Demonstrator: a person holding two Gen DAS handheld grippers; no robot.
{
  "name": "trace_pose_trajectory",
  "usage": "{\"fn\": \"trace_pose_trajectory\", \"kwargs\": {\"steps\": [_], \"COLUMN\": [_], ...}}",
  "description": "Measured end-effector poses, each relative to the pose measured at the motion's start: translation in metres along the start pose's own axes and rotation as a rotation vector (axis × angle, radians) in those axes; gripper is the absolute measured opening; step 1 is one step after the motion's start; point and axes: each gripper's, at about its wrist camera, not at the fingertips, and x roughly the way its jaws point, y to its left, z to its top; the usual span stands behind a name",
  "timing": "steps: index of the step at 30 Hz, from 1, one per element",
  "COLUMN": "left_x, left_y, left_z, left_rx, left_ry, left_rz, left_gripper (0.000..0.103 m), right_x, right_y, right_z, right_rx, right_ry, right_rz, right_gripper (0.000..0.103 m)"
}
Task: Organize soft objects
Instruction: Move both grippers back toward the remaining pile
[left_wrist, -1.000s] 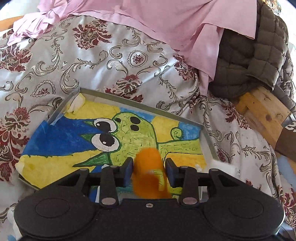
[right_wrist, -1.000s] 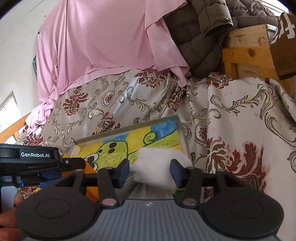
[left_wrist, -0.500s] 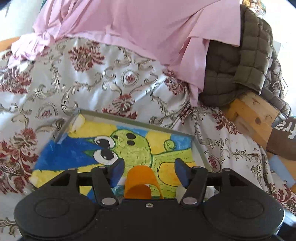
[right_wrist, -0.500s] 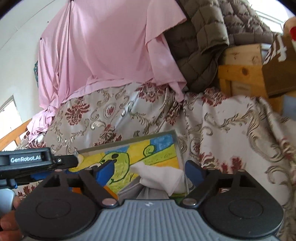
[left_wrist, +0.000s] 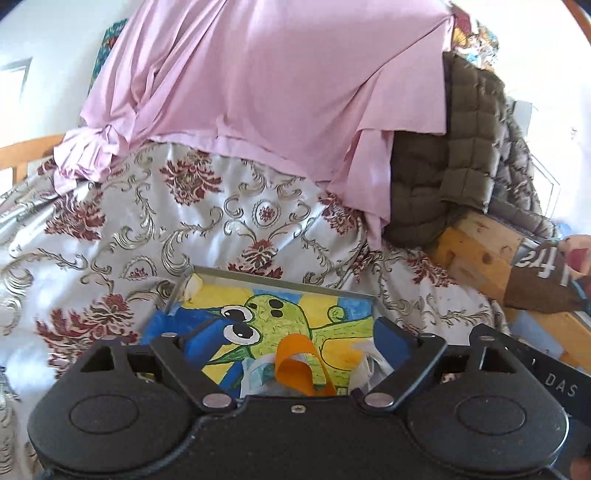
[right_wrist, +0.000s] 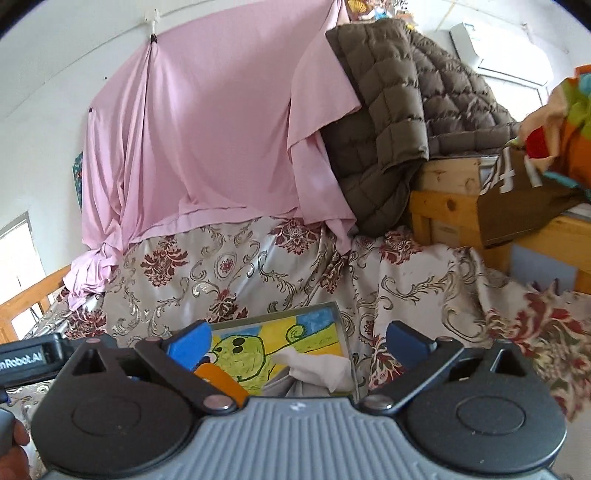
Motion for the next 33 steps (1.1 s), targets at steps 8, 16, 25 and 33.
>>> {"fn": "trace_pose_trajectory", "kwargs": {"steps": [8,16,25,33], "left_x": [-0.064,-0.109,-0.139,-0.142], "left_y": [0.005,0.012,0.023,0.044], "left_z": [-0.013,-0.042,-0.080,-0.103], "left_rx": [0.013,0.011,0.048,0.049], "left_ry": [-0.072,-0.094,-0.118,-0.052], "left_rz": [0.000,-0.021,0.018,0.019], "left_gripper": [0.102,0.102,0.102,0.102], "right_x": [-0.054,-0.096,-0.138,-0.143], "right_y": [0.013,0.016,0.010,0.007], "right_z": [-0.017,-0.049,-0.069,-0.089], "right_rx": [-0.013,-0.030,0.050,0.092], "right_ry": [-0.043,-0.060,-0.142,0.012], "right_rz": [-0.042,-0.029,-0.044,-0.081], "right_gripper": [0.103,0.103,0.103,0.103]}}
